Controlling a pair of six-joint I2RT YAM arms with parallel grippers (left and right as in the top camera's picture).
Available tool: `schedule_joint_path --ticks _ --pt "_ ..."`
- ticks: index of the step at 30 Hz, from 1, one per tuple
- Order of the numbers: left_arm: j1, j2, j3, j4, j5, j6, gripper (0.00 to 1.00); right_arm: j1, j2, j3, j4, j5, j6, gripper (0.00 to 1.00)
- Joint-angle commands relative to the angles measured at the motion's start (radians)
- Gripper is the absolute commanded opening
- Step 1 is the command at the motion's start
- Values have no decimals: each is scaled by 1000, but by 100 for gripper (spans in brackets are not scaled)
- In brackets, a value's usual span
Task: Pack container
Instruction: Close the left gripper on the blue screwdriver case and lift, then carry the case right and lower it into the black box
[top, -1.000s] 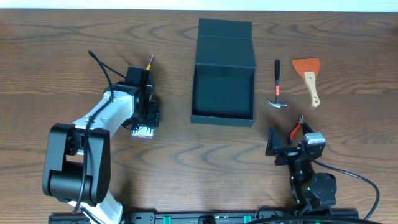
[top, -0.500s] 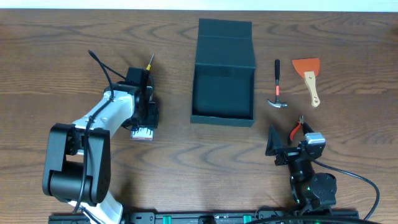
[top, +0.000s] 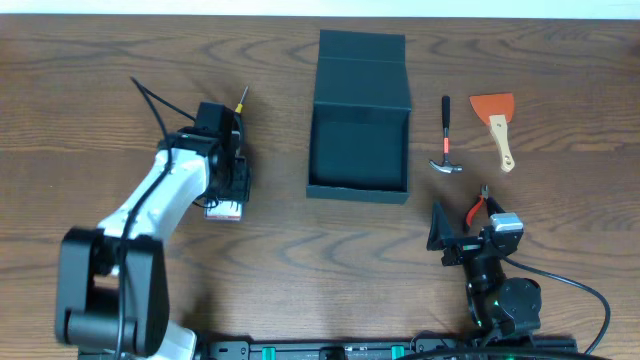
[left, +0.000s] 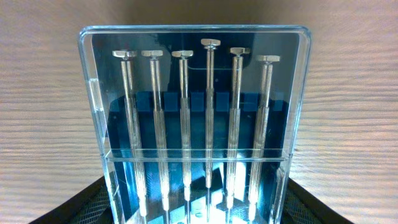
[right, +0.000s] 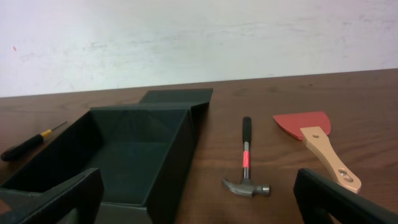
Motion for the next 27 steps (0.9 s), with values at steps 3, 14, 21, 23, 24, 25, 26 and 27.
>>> schedule_joint_path --ticks 3,14,21,23,24,25,26,27 --pt "-2 -120 34 -5 -20 -13 54 -8 -6 -3 -3 -4 -15 99" --pt "-3 -215 197 -129 -2 -24 53 -8 -6 -3 -3 -4 -15 99" --pt "-83 -212 315 -151 31 -24 52 -8 -6 -3 -3 -4 -15 99" --pt "-126 -206 343 -146 30 -24 52 -8 -6 -3 -3 -4 -15 99" --pt "-147 -201 356 -142 30 -24 52 -8 -6 -3 -3 -4 -15 99" --pt "-172 -196 370 -137 30 -24 52 -8 -6 -3 -3 -4 -15 99" --pt "-193 -191 381 -134 30 -24 52 -8 -6 -3 -3 -4 -15 99" --pt "-216 -184 394 -127 30 -24 52 -8 -6 -3 -3 -4 -15 99"
